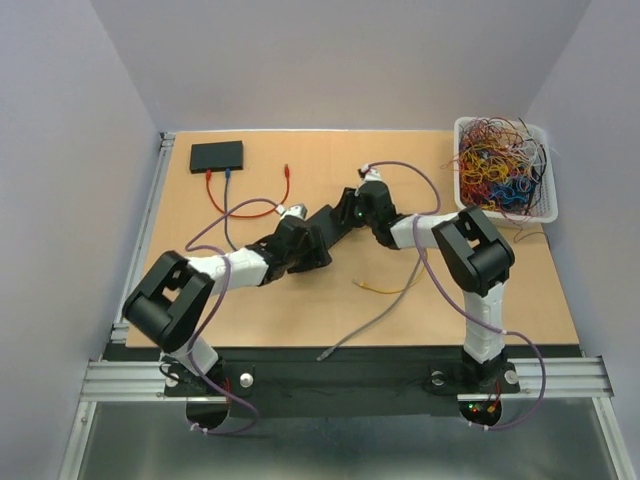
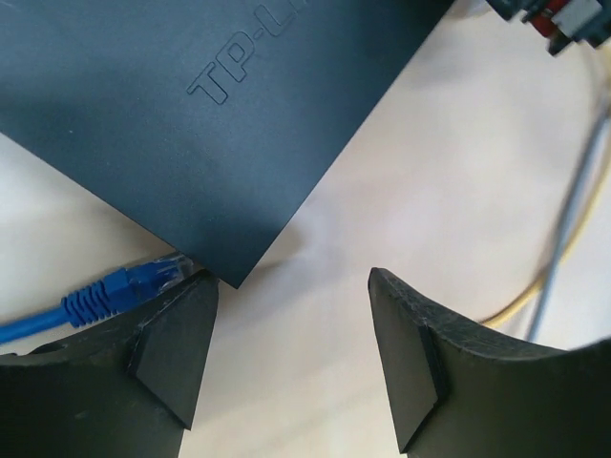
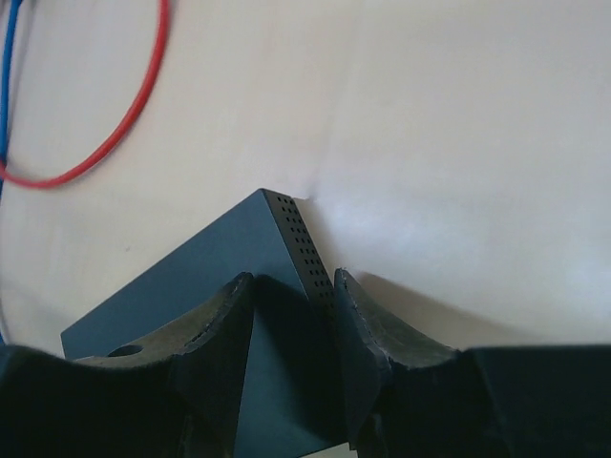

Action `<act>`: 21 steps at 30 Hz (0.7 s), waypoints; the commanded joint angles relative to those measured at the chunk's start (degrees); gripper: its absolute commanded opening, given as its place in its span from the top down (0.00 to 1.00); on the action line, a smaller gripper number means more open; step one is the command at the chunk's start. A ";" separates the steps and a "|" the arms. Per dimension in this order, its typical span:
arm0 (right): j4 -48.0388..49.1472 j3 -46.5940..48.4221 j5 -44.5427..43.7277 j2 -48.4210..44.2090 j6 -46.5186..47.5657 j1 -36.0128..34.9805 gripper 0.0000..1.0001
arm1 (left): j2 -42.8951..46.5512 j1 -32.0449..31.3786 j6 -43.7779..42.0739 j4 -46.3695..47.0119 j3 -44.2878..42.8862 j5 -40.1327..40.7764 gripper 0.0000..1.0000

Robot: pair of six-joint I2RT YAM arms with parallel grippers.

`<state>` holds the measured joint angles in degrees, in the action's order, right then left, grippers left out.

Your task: Insert the plug into the switch port

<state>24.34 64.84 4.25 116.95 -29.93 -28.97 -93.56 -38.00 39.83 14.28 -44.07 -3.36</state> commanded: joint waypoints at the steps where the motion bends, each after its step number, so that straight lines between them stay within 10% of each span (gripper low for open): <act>1: -6.84 0.46 3.75 3.46 -0.39 -7.41 0.56 | 10.57 0.21 1.12 -3.46 3.11 9.23 0.25; 6: -7.90 2.22 2.87 3.64 -1.01 -10.57 0.55 | 23.14 0.38 2.00 -12.41 5.75 12.31 0.25; 21: -19.41 -5.06 -16.98 -16.83 9.63 -10.93 0.08 | 31.60 0.73 -0.55 -19.91 2.33 19.70 0.24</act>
<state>9.30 61.49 -4.47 105.80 -24.29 -39.83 -62.02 -37.74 40.86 -5.10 -37.78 13.32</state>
